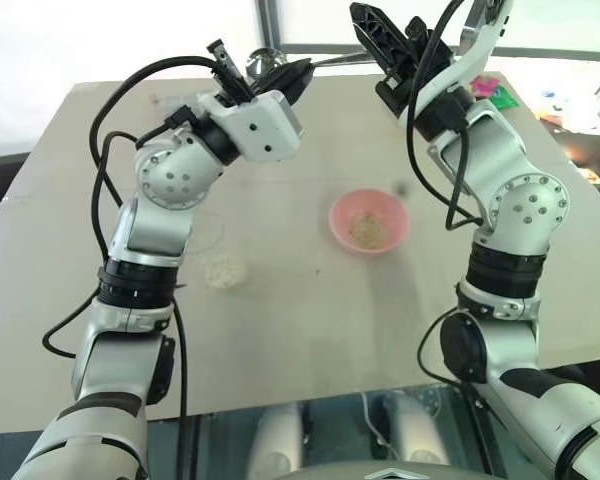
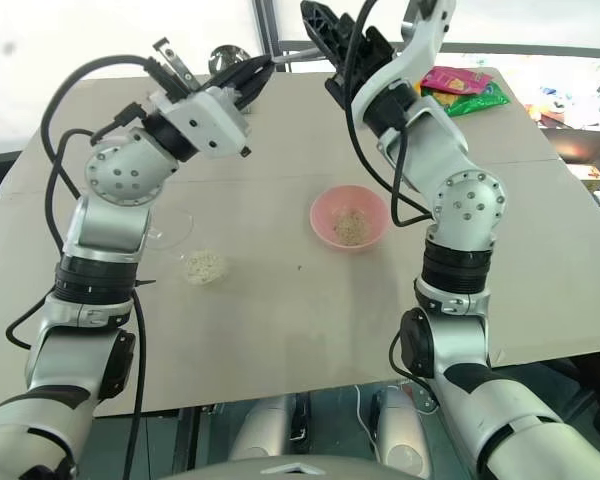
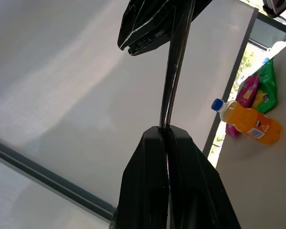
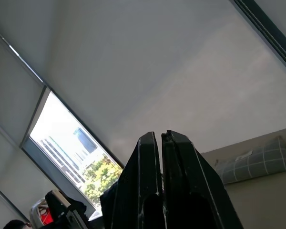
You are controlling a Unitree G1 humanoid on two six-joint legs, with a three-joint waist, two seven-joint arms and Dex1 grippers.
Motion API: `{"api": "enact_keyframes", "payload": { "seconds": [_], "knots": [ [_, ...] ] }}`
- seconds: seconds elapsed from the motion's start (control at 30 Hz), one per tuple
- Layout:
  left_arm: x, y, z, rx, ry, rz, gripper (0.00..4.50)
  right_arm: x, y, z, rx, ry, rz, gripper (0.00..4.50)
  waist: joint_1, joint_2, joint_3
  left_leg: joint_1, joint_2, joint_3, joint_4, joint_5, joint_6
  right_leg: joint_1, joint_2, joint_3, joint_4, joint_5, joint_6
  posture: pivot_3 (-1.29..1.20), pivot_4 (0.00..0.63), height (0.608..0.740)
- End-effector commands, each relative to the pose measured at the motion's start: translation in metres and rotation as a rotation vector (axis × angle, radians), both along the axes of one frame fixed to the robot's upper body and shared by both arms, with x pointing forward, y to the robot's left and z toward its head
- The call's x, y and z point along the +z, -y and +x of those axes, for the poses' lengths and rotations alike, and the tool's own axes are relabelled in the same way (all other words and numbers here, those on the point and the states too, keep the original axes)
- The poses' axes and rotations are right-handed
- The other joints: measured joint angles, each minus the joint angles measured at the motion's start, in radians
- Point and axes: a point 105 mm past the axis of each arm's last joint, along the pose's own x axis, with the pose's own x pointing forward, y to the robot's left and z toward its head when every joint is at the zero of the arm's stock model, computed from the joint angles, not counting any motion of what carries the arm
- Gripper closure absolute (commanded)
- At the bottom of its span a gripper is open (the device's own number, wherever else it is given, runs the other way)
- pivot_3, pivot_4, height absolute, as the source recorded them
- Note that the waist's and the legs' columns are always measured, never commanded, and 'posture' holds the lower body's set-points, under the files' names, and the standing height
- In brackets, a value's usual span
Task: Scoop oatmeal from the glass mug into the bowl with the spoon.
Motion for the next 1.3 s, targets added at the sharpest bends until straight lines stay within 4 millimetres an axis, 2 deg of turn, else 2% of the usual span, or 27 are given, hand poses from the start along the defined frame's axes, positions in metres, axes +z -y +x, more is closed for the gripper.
{"api": "enact_keyframes", "payload": {
  "seconds": [0.03, 0.07, 0.1, 0.23, 0.5, 0.67, 0.87, 0.97, 1.3],
  "knots": [
    [0.012, -0.001, -0.007, 0.003, 0.066, -0.027, 4.5, 0.023, -0.004, -0.022, 0.065, 0.102, 0.044, 3.72, 0.0, 0.0, 0.0, 0.0, 0.0, 0.0, 0.0, 0.0, 0.0, 0.0, 0.0, 0.0, 0.0, 0.0, 0.0, 0.0, 0.15, 0.718],
    [0.012, -0.001, -0.007, 0.006, 0.069, -0.028, 4.5, 0.023, -0.003, -0.021, 0.057, 0.095, 0.046, 3.07, 0.0, 0.0, 0.0, 0.0, 0.0, 0.0, 0.0, 0.0, 0.0, 0.0, 0.0, 0.0, 0.0, 0.0, 0.0, 0.0, 0.15, 0.718],
    [0.013, -0.001, -0.007, 0.011, 0.076, -0.029, 4.5, 0.022, -0.002, -0.02, 0.05, 0.083, 0.053, 2.68, 0.0, 0.0, 0.0, 0.0, 0.0, 0.0, 0.0, 0.0, 0.0, 0.0, 0.0, 0.0, 0.0, 0.0, 0.0, 0.0, 0.15, 0.718],
    [0.016, -0.005, -0.006, 0.047, 0.12, -0.031, 4.5, 0.02, 0.0, -0.017, 0.047, 0.069, 0.056, 2.68, 0.0, 0.0, 0.0, 0.0, 0.0, 0.0, 0.0, 0.0, 0.0, 0.0, 0.0, 0.0, 0.0, 0.0, 0.0, 0.0, 0.15, 0.718],
    [0.023, -0.02, -0.001, 0.225, 0.27, 0.045, 4.5, 0.017, -0.003, -0.018, 0.067, 0.038, 0.063, 2.68, 0.0, 0.0, 0.0, 0.0, 0.0, 0.0, 0.0, 0.0, 0.0, 0.0, 0.0, 0.0, 0.001, 0.0, 0.0, 0.0, 0.15, 0.718],
    [0.029, -0.027, 0.0, 0.286, 0.327, 0.045, 4.5, 0.007, -0.003, -0.011, 0.058, -0.018, 0.063, 2.68, 0.0, 0.0, 0.0, 0.0, 0.0, 0.0, 0.0, 0.0, 0.0, 0.0, 0.0, 0.0, 0.001, 0.0, 0.0, 0.0, 0.15, 0.718],
    [0.034, -0.021, -0.006, 0.276, 0.383, 0.031, 4.5, -0.006, -0.015, -0.002, 0.066, -0.089, 0.072, 2.68, -0.001, 0.0, 0.0, 0.0, 0.0, 0.0, 0.0, 0.0, 0.0, 0.0, 0.0, 0.0, 0.001, 0.0, 0.0, 0.0, 0.15, 0.718],
    [0.034, -0.018, -0.007, 0.28, 0.403, 0.04, 4.5, -0.005, -0.017, -0.002, 0.073, -0.095, 0.082, 2.68, -0.001, 0.0, 0.0, 0.0, 0.0, 0.0, 0.0, 0.0, 0.0, -0.001, 0.0, 0.0, 0.001, 0.0, 0.0, 0.0, 0.15, 0.718],
    [0.036, -0.025, -0.006, 0.343, 0.451, 0.062, 4.5, -0.001, -0.012, -0.001, 0.055, -0.087, 0.107, 2.68, 0.0, 0.0, 0.0, 0.0, 0.0, 0.0, 0.0, 0.0, 0.0, -0.001, 0.0, 0.0, 0.002, 0.0, 0.0, 0.0, 0.15, 0.718]
  ]
}}
